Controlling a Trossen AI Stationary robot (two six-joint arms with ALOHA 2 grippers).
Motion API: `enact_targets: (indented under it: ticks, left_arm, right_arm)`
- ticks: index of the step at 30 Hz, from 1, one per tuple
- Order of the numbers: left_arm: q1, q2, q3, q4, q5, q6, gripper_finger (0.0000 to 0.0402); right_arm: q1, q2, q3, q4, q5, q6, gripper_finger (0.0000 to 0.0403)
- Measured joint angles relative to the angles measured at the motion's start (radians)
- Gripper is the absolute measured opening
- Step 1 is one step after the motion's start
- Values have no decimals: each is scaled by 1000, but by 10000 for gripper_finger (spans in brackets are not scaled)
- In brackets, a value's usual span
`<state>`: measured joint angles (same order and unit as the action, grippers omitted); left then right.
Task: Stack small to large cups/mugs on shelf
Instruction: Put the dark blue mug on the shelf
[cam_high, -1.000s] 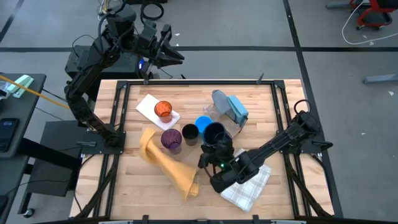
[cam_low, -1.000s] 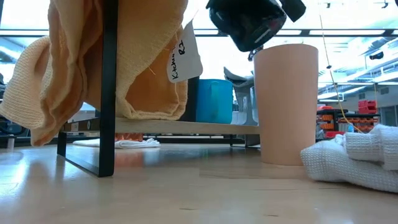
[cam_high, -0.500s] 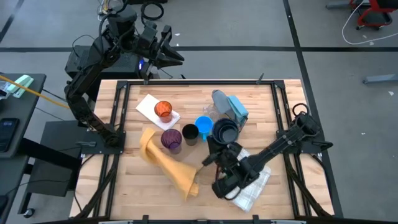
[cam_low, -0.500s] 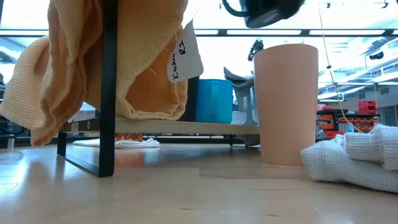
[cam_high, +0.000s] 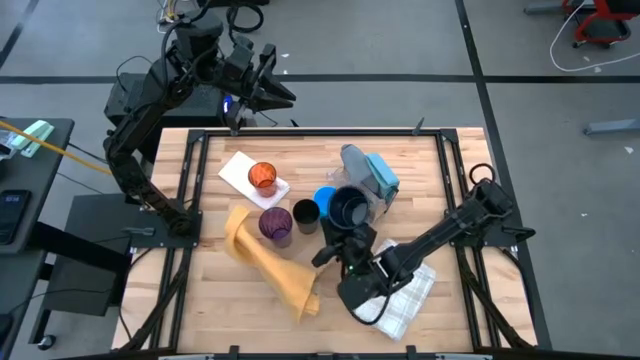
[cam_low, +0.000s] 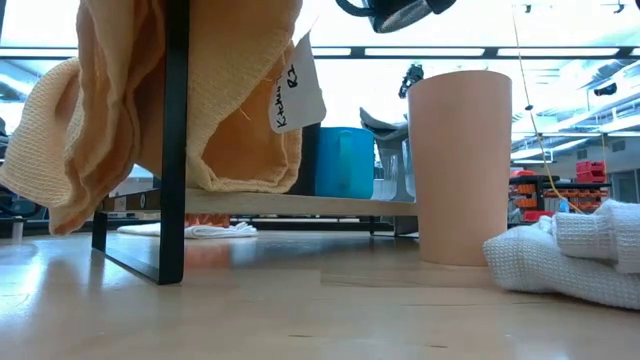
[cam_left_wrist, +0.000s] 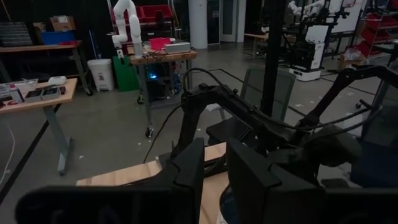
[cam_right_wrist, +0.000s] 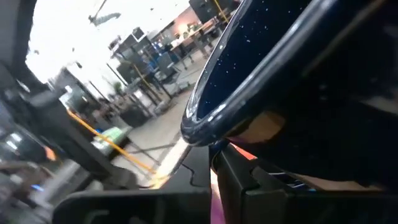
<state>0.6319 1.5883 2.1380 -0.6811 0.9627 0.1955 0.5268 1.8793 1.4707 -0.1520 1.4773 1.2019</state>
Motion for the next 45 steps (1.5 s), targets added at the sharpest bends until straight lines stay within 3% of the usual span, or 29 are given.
enact_targets:
  ticks: [2, 7, 9, 18, 28, 45]
  left_arm:
    - [0, 0, 0, 1, 0, 5, 73]
    - [0, 0, 0, 1, 0, 8, 73]
    - [0, 0, 0, 1, 0, 10, 76]
    - [0, 0, 0, -5, 0, 10, 71]
    - [0, 0, 0, -5, 0, 26, 78]
    - [0, 0, 0, -5, 0, 37, 79]
  right_arm:
    - [6, 0, -8, -39, 14, 178, 9]
    - [28, 0, -110, -138, 86, 820, 9]
    - [46, 0, -152, -132, 86, 894, 9]
    - [45, -3, -157, -115, 87, 892, 9]
    - [38, -3, -157, -116, -20, 841, 9]
    - [20, 5, -157, -141, -77, 839, 9]
